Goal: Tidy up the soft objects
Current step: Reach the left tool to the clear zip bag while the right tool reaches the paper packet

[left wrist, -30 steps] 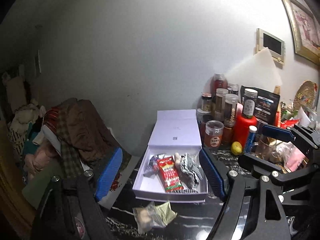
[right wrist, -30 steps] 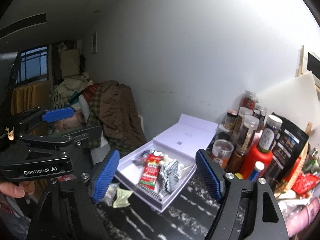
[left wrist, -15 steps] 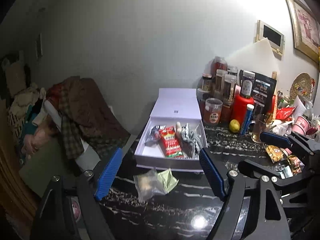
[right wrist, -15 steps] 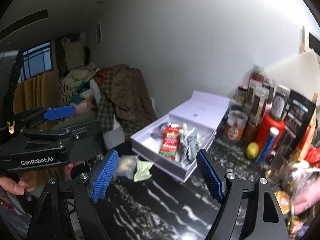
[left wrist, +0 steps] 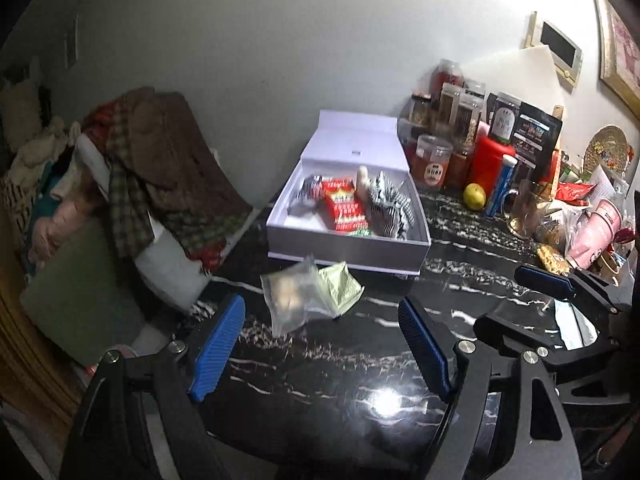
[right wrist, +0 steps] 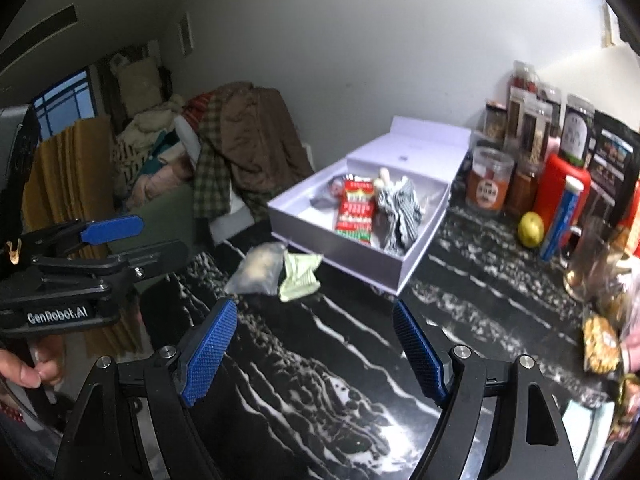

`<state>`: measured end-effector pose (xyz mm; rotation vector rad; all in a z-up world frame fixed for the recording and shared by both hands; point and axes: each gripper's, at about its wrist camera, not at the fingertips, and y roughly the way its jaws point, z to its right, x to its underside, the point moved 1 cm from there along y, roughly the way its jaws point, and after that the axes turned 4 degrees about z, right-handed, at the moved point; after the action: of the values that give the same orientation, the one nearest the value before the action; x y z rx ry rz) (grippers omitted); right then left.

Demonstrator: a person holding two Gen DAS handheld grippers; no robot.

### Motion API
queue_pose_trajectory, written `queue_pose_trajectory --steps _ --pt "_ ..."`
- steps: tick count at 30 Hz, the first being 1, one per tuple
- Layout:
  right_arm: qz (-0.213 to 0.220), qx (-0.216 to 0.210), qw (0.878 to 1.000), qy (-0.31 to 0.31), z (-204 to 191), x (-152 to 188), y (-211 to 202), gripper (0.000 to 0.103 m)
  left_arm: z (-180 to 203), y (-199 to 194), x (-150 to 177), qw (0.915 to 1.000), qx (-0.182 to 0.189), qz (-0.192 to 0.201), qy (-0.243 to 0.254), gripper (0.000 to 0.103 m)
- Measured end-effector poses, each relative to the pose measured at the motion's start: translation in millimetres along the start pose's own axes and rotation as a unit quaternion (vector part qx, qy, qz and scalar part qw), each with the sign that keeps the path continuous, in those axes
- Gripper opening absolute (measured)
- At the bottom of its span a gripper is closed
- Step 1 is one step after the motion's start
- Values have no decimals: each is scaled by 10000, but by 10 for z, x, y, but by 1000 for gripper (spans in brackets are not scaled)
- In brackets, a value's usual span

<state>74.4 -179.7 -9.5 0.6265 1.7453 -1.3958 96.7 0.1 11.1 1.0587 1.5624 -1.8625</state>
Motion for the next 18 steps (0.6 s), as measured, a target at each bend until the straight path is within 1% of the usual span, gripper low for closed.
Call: queue_pose_trajectory --steps 5,9,12,16,18 --pt "-212 25 9998 48 -11 147 178 81 -147 147 129 9997 -29 -182 -162 79" --pt "-403 -117 9989 189 -35 246 362 81 -264 295 239 9987 48 -401 -323 79" --pt "-563 -218 9979 226 -59 283 513 81 -340 414 308 9978 34 -513 -408 79" --pt "-680 -229 9970 286 -60 289 697 81 -461 594 381 9957 42 -714 -595 79" --pt "-719 -233 9966 333 -32 264 784 81 -492 647 387 9950 50 -741 -666 79"
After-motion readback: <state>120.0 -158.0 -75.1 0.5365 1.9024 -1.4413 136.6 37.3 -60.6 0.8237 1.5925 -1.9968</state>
